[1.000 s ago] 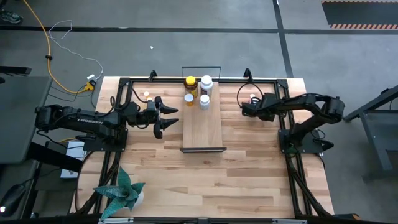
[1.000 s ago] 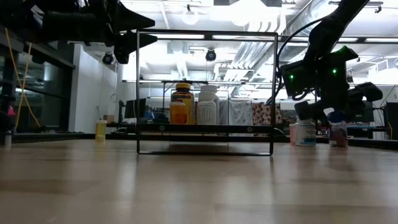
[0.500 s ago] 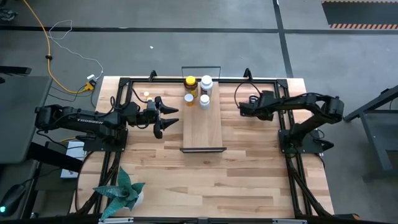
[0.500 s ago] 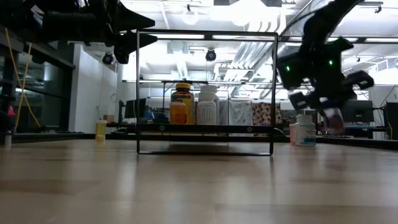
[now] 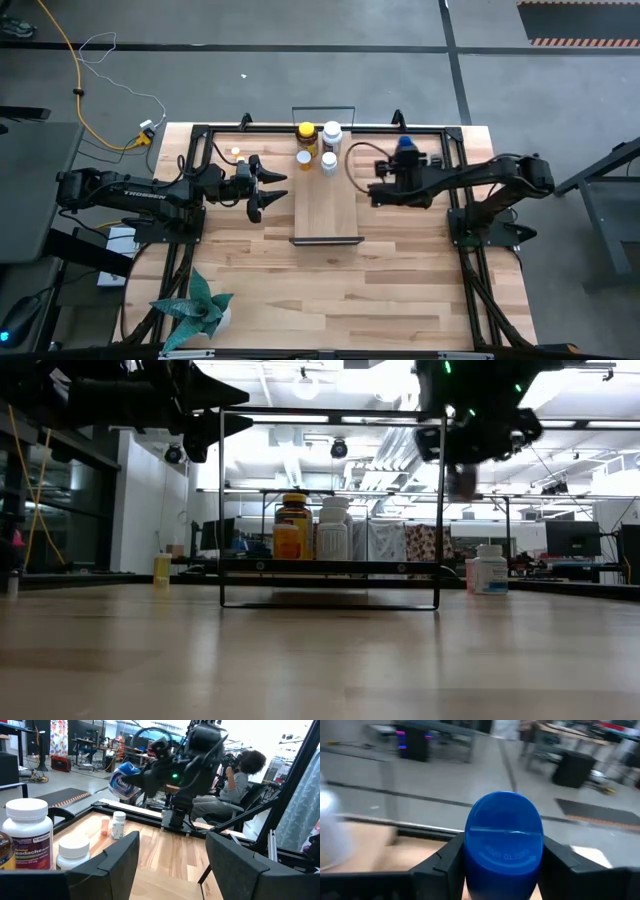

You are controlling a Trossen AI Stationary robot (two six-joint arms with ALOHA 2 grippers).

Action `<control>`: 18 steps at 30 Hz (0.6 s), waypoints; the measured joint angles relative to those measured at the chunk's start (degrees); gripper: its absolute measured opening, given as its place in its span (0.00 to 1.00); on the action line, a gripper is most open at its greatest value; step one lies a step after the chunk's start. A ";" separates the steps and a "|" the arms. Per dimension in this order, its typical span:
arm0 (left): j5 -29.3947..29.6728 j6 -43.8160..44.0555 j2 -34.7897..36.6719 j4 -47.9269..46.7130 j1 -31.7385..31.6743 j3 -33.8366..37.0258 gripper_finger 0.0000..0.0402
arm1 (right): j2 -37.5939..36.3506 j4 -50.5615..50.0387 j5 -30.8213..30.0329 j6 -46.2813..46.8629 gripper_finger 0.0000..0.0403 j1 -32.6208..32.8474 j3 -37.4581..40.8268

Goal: Pick and place medicine bottles onto shelf by color
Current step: Put the blue medicine bottle on the shelf

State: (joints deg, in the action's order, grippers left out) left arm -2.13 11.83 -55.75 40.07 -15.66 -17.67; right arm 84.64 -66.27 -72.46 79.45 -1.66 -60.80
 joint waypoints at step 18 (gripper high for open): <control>1.33 -0.02 0.00 0.14 -0.02 0.02 0.54 | 5.08 51.82 38.22 -58.50 0.42 -0.25 0.77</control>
State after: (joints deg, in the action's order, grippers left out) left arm -0.80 11.81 -55.75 40.21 -15.68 -17.65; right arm 89.72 -14.45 -34.23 20.96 -1.90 -60.03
